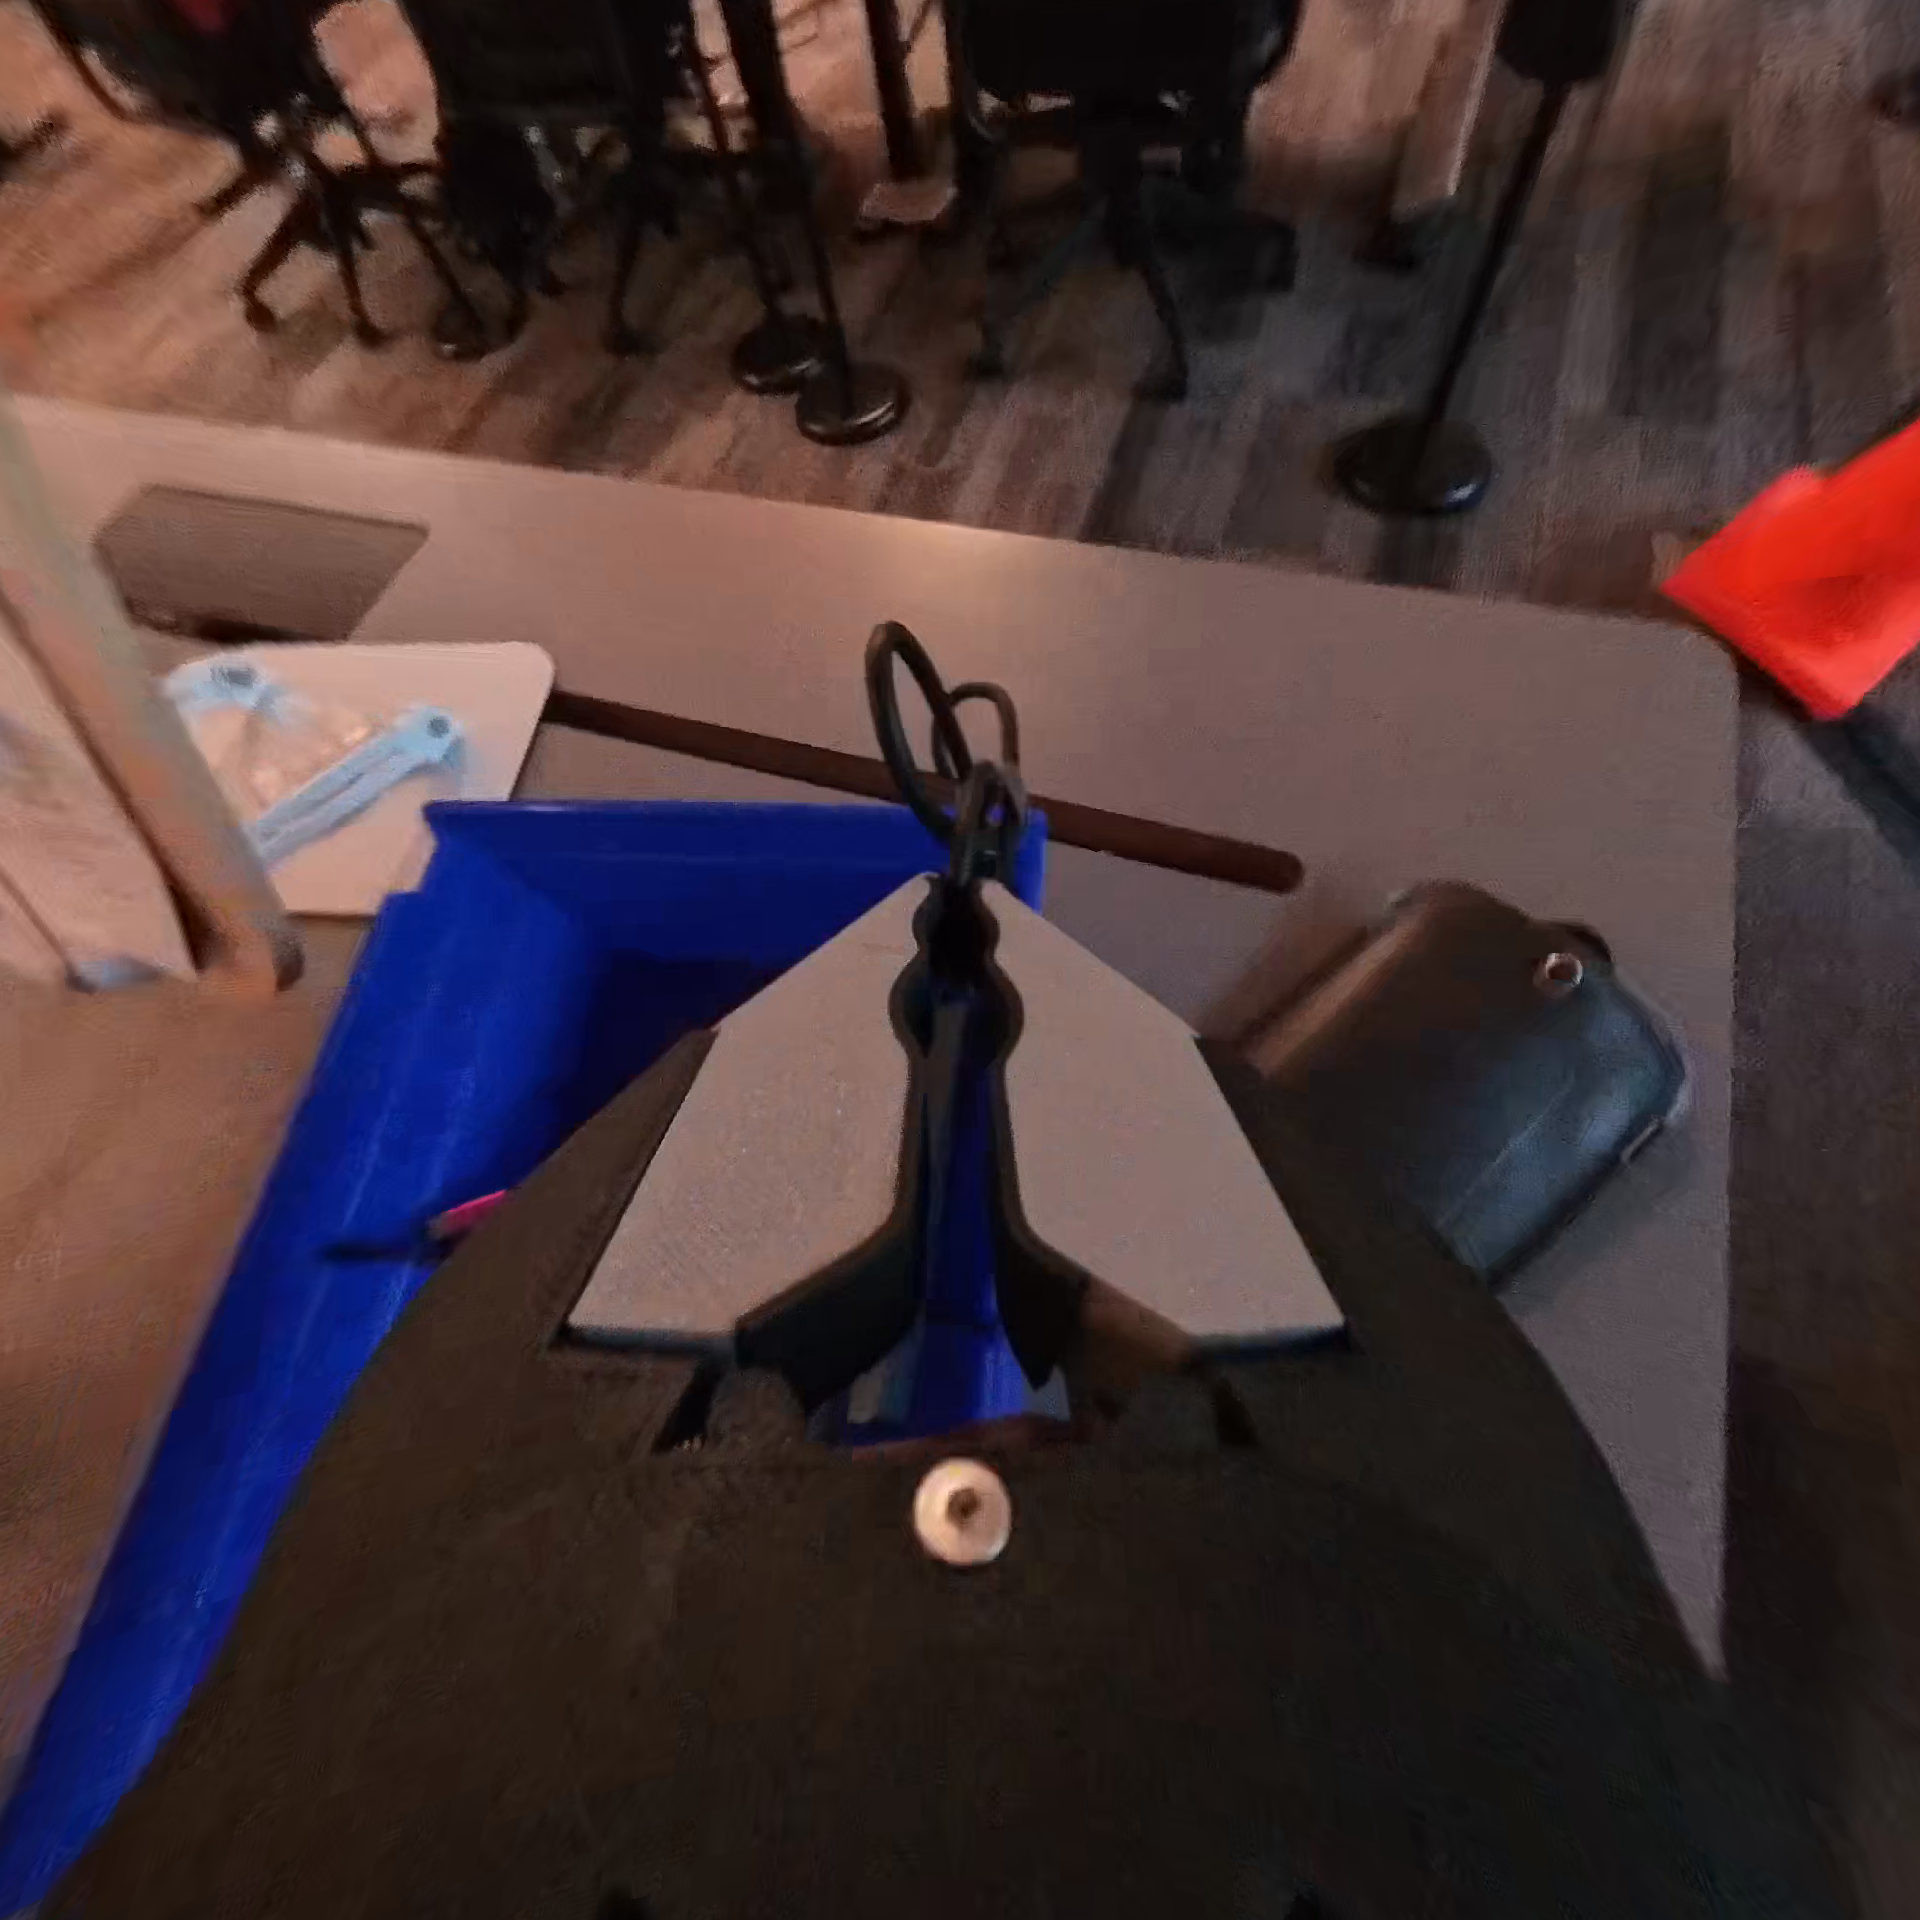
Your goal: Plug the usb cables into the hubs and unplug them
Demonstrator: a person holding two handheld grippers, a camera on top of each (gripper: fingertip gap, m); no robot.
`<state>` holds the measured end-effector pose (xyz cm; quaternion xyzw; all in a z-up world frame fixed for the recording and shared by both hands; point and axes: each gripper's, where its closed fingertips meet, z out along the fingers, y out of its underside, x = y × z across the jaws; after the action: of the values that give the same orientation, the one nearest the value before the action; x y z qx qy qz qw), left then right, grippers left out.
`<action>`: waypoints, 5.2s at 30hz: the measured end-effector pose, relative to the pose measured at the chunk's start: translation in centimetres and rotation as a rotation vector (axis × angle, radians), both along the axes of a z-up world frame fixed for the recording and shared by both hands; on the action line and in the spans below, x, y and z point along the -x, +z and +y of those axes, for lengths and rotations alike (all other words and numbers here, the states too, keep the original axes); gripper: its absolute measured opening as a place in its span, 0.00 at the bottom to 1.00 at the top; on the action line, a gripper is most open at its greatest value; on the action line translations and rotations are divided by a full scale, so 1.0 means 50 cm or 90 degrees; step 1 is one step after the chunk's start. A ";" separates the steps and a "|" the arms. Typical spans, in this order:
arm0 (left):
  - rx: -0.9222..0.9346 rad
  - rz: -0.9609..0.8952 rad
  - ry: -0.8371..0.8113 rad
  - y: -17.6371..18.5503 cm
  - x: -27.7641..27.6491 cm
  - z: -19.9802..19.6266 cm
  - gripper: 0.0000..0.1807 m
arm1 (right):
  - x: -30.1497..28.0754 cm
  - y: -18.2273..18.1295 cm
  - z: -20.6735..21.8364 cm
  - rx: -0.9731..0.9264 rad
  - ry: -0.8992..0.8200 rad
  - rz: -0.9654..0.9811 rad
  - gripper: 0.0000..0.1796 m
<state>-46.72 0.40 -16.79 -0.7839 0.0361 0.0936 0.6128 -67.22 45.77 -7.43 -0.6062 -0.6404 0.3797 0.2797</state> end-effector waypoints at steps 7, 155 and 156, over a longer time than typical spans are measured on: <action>0.003 0.014 -0.008 -0.001 -0.012 0.001 0.12 | -0.029 -0.144 -0.134 -0.229 0.128 -0.340 0.01; 0.331 0.056 0.435 0.381 0.440 -0.346 0.00 | -0.204 -0.273 -0.888 0.002 0.414 0.040 0.25; 0.342 0.071 0.403 0.370 0.406 -0.311 0.00 | -0.202 -0.270 -0.883 0.001 0.407 0.043 0.25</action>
<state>-67.02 -15.17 1.73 -0.8820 -0.1502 0.3068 0.3248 -57.14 1.61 -20.94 -0.3614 -0.7885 0.4690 0.1666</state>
